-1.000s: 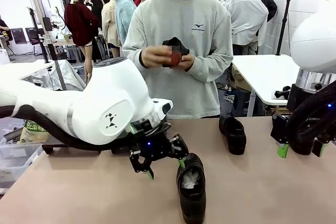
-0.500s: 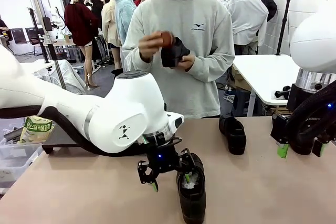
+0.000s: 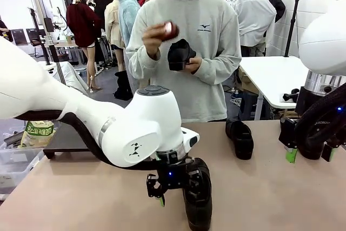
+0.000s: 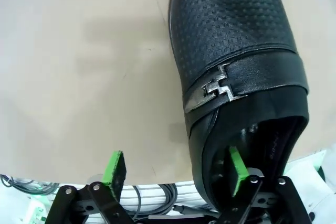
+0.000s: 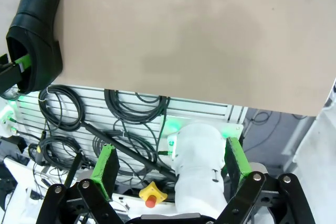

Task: Organize the shoes by placing them on the stand.
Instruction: Place the Shoe from the middle of the table onto the Shoes Stand.

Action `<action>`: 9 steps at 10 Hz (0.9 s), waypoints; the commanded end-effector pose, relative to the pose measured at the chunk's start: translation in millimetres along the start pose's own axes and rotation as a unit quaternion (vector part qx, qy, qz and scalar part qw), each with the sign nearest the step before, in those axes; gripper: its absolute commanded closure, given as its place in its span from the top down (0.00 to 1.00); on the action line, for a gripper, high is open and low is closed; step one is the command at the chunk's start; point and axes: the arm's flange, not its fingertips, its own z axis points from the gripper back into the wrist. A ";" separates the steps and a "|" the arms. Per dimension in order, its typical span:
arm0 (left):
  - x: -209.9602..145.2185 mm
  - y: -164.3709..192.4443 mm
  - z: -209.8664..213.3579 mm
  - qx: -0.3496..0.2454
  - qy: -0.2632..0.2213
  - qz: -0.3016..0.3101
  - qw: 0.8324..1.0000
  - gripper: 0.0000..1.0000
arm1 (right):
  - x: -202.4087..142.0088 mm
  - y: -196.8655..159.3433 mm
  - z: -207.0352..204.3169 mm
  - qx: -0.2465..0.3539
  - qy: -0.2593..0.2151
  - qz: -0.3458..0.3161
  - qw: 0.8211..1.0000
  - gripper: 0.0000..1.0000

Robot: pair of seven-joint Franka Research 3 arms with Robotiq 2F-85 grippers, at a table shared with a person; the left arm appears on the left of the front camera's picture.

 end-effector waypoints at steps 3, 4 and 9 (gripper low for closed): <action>6.0 -19.0 -5.3 -0.005 -0.007 0.004 1.000 0.39 | 3.0 -0.2 1.2 -0.004 0.003 -0.005 1.000 1.00; 6.8 -20.6 -4.9 -0.007 -0.004 0.003 1.000 0.21 | 3.0 -0.2 1.2 -0.004 0.003 -0.005 1.000 1.00; 8.8 -22.0 -1.6 0.013 0.009 0.017 1.000 0.00 | 3.0 -0.2 1.2 -0.004 0.003 -0.005 1.000 1.00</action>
